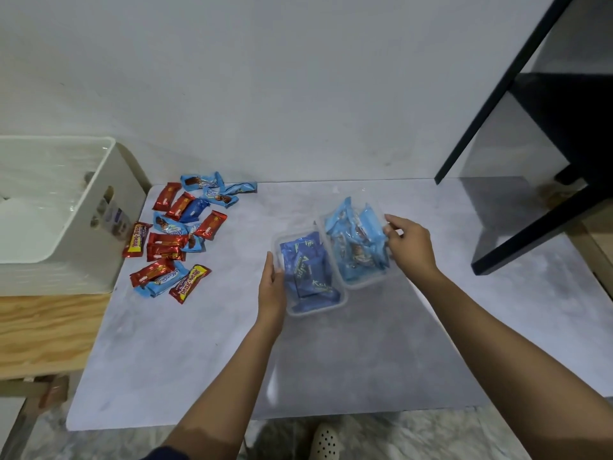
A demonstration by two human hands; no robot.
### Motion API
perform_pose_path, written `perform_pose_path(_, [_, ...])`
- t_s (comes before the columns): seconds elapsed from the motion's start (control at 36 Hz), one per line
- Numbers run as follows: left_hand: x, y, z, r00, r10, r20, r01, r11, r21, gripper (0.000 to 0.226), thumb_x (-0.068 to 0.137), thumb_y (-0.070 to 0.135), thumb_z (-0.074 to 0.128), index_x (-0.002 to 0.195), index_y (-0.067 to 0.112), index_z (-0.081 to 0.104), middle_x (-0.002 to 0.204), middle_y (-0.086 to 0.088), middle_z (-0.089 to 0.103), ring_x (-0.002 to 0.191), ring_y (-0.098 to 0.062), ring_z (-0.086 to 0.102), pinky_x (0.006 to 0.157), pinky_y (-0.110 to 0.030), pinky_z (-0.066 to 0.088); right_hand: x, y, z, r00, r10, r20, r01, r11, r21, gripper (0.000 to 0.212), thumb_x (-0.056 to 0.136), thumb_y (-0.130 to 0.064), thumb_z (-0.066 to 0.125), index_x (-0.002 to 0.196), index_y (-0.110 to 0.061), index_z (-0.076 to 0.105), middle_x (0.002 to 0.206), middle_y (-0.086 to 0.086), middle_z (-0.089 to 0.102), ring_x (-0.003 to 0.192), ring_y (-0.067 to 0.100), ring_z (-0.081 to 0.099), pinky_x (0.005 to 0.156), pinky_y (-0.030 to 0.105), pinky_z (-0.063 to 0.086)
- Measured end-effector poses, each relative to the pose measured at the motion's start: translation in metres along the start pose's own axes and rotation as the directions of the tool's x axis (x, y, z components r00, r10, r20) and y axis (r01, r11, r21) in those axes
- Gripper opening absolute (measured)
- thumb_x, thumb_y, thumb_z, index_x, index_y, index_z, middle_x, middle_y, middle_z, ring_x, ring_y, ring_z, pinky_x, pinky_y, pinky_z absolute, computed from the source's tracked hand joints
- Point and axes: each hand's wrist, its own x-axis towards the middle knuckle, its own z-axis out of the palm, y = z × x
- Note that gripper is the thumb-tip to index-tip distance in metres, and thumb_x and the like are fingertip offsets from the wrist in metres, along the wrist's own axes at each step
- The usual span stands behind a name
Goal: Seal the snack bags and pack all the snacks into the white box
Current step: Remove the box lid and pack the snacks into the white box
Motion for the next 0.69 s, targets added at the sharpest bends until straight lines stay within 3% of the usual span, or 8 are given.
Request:
perform_pose_path(0.17, [0.0, 0.002, 0.0, 1.0, -0.012, 0.009, 0.012, 1.0, 0.009, 0.051, 0.098, 0.013, 0.033, 0.146, 0.028, 0.024, 0.153, 0.0, 0.029, 0.136, -0.024, 0.034, 0.111, -0.046, 0.033, -0.006, -0.012, 0.019, 0.998, 0.026, 0.054, -0.029, 0.998, 0.059, 0.033, 0.093, -0.017, 0.052, 0.124, -0.01, 0.059, 0.122, 0.011, 0.062, 0.106, 0.03, 0.062, 0.089, 0.05, 0.053])
perform_pose_path(0.25, [-0.004, 0.004, 0.0, 1.0, -0.006, 0.021, 0.006, 1.0, 0.016, 0.05, 0.099, 0.015, 0.033, 0.146, 0.027, 0.024, 0.153, 0.0, 0.026, 0.139, -0.023, 0.03, 0.113, -0.043, 0.03, -0.02, -0.016, 0.03, 0.995, -0.041, 0.086, 0.043, 0.999, -0.029, 0.026, 0.091, -0.009, 0.048, 0.109, 0.003, 0.062, 0.109, 0.02, 0.063, 0.096, 0.037, 0.063, 0.083, 0.054, 0.053])
perform_pose_path(0.33, [-0.007, 0.006, -0.002, 0.999, 0.01, 0.036, -0.011, 1.0, 0.017, 0.048, 0.1, 0.018, 0.033, 0.147, 0.023, 0.023, 0.154, 0.001, 0.025, 0.14, -0.022, 0.027, 0.115, -0.04, 0.028, -0.034, -0.011, 0.04, 0.97, -0.194, 0.145, 0.225, 0.945, -0.239, 0.03, 0.093, -0.008, 0.044, 0.119, 0.001, 0.057, 0.119, 0.018, 0.06, 0.107, 0.033, 0.056, 0.092, 0.04, 0.048])
perform_pose_path(0.44, [-0.005, -0.001, -0.012, 0.996, 0.008, 0.086, -0.004, 0.999, -0.053, 0.053, 0.095, 0.035, 0.043, 0.145, 0.028, 0.027, 0.151, 0.001, 0.032, 0.136, -0.022, 0.037, 0.112, -0.048, 0.033, -0.04, -0.008, 0.041, 0.944, -0.236, 0.23, 0.292, 0.923, -0.251, 0.029, 0.094, -0.012, 0.045, 0.121, -0.003, 0.052, 0.103, 0.018, 0.063, 0.089, 0.028, 0.058, 0.076, 0.032, 0.047])
perform_pose_path(0.53, [-0.012, 0.006, -0.018, 0.989, 0.001, 0.146, 0.026, 0.982, -0.186, 0.052, 0.098, 0.035, 0.04, 0.146, 0.03, 0.022, 0.148, 0.004, 0.034, 0.133, -0.021, 0.041, 0.108, -0.04, 0.038, -0.044, -0.009, 0.04, 0.933, -0.186, 0.308, 0.253, 0.948, -0.194, 0.031, 0.096, -0.016, 0.043, 0.124, -0.006, 0.048, 0.094, 0.013, 0.062, 0.078, 0.023, 0.058, 0.073, 0.038, 0.052])
perform_pose_path(0.61, [-0.015, 0.009, -0.022, 0.969, 0.047, 0.242, 0.008, 0.975, -0.22, 0.051, 0.1, 0.031, 0.035, 0.147, 0.031, 0.017, 0.144, 0.003, 0.037, 0.123, -0.015, 0.047, 0.092, -0.026, 0.048, -0.044, -0.009, 0.04, 0.918, -0.128, 0.375, 0.191, 0.972, -0.135, 0.044, 0.097, -0.023, 0.043, 0.14, -0.017, 0.034, 0.117, 0.009, 0.057, 0.094, 0.019, 0.055, 0.082, 0.033, 0.049])
perform_pose_path(0.69, [-0.017, 0.01, -0.028, 0.949, 0.086, 0.302, -0.023, 0.978, -0.207, 0.057, 0.097, 0.022, 0.042, 0.147, 0.033, 0.017, 0.143, -0.002, 0.042, 0.112, -0.013, 0.055, 0.073, -0.017, 0.054, -0.045, -0.009, 0.041, 0.864, -0.03, 0.502, 0.025, 1.0, 0.016, 0.062, 0.096, -0.03, 0.046, 0.148, -0.031, 0.011, 0.141, 0.008, 0.039, 0.119, 0.024, 0.049, 0.088, 0.026, 0.045])
